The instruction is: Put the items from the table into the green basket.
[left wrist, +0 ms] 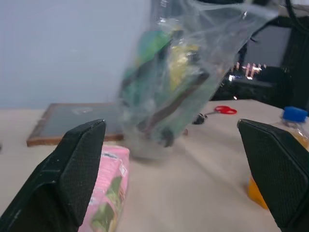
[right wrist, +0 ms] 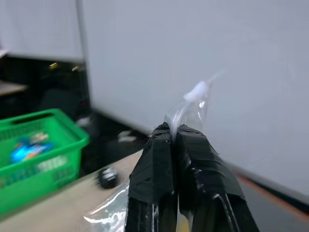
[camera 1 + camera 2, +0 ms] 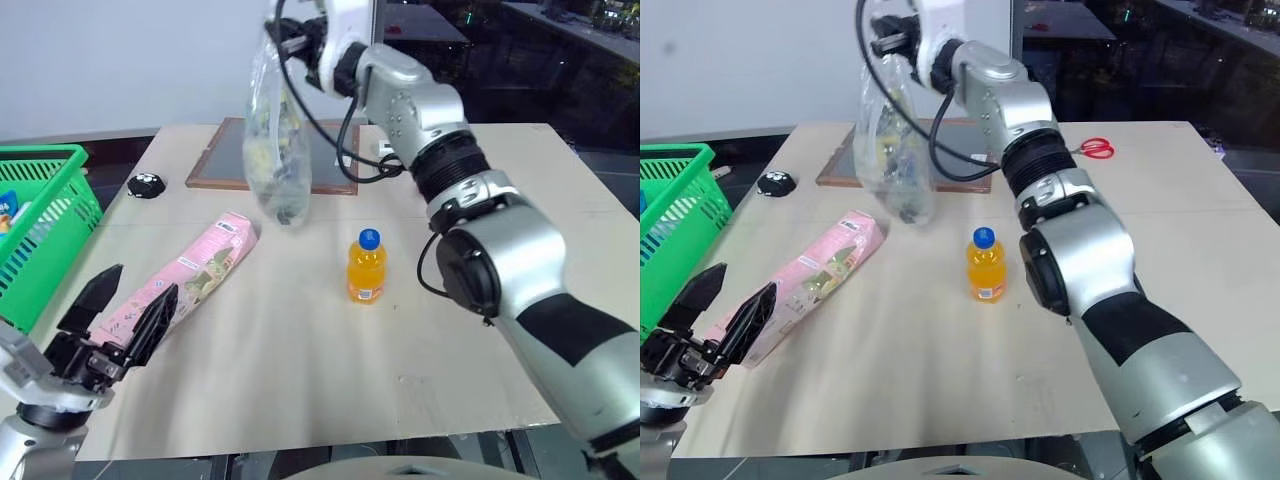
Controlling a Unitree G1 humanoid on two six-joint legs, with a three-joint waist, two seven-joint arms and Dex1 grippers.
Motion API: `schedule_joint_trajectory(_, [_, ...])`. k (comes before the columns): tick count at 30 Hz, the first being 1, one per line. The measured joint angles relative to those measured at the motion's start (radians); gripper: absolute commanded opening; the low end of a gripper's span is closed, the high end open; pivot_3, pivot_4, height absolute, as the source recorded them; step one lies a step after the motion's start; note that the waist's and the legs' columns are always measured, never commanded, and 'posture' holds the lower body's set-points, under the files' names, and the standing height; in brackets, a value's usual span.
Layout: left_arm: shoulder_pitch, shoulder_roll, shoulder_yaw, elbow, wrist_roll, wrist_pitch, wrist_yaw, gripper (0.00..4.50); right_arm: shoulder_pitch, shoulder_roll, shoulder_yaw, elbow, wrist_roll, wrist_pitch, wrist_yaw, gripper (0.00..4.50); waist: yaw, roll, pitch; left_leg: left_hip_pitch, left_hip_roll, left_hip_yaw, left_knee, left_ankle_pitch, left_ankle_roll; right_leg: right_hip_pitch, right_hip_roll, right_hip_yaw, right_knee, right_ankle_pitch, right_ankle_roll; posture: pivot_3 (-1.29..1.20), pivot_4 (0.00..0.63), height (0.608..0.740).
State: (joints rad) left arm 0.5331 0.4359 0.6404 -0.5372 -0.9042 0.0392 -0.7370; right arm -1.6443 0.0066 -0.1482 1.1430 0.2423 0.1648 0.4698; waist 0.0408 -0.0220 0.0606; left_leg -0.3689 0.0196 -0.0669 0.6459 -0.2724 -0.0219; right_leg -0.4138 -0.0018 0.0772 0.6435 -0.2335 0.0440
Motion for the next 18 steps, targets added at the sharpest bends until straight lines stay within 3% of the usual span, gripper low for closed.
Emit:
schedule_joint_trajectory(4, [-0.066,0.039,-0.047,0.027,0.019,0.032,-0.011,4.50,-0.021,-0.082,-0.018,0.056,-0.013,-0.051,-0.007,0.07,-0.003,0.000,0.000,0.000,0.000,0.001,0.000,0.000,0.000,0.000,0.000,0.001,0.000,0.000,0.000,0.19,0.003,0.740])
schedule_joint_trajectory(12, [-0.389,0.166,-0.156,0.228,0.058,0.098,-0.106,4.50,-0.027,-0.299,-0.040,0.099,-0.056,-0.097,-0.048,0.07,-0.008,0.004,0.002,0.000,0.000,0.001,0.000,0.000,0.000,-0.001,0.001,0.002,0.001,0.003,0.003,0.11,0.000,0.740])
schedule_joint_trajectory(18, [-0.602,0.212,-0.251,0.381,0.089,0.131,-0.223,4.50,-0.012,-0.435,-0.032,0.060,-0.101,-0.095,-0.039,0.07,-0.045,0.005,0.002,-0.002,-0.001,0.002,-0.003,0.000,0.000,-0.003,0.001,0.004,0.001,0.003,0.004,0.04,0.000,0.740])
